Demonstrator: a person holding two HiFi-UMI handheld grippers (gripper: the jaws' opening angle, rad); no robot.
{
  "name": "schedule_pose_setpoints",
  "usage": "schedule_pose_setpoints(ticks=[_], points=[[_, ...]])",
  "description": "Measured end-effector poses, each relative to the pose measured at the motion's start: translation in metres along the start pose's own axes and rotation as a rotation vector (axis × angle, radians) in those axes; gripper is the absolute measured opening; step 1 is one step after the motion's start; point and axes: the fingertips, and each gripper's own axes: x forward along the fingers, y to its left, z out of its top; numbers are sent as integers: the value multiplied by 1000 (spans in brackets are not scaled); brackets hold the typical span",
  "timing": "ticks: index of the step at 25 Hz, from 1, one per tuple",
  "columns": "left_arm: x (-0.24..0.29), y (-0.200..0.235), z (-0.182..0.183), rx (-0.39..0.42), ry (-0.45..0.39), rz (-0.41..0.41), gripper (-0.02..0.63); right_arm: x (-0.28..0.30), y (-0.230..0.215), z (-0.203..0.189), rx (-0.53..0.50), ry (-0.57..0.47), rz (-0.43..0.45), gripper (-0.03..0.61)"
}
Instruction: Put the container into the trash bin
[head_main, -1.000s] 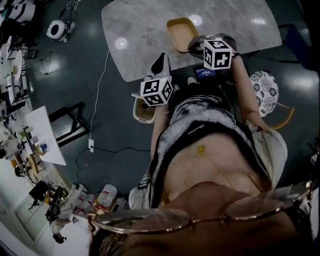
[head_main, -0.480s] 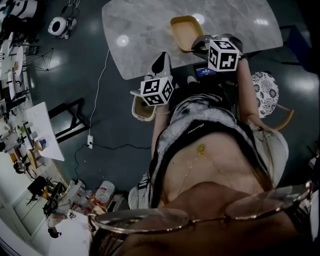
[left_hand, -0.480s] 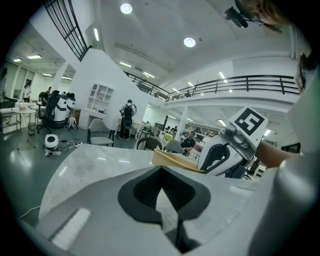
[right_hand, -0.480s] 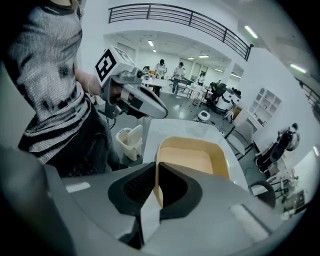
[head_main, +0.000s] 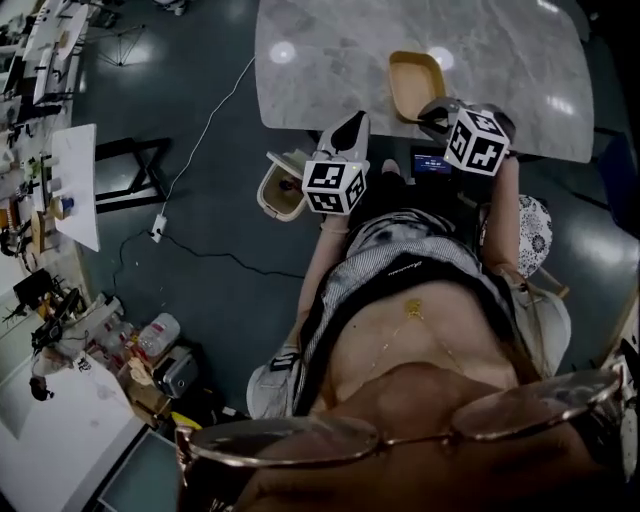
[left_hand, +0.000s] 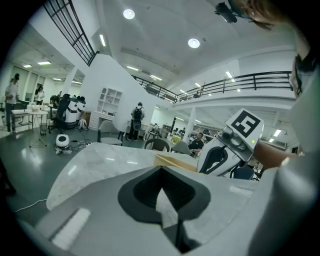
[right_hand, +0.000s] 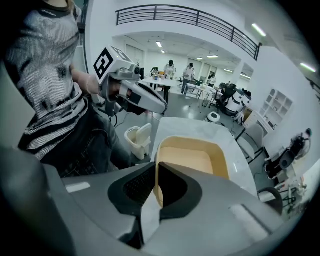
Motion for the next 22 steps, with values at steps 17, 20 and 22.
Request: schedule_pose_setpoints(ticks=[17,20,22], points=[[-109,83,-10,-55,-84,166,0,60,39,108,-98,-80,75,43],[-148,103,-15,-56,-97,192,0,77,61,143,-108,-104,88,43],[-175,117,-18,-61,-104,207,0,86,76,165,-112,-110,96,43]])
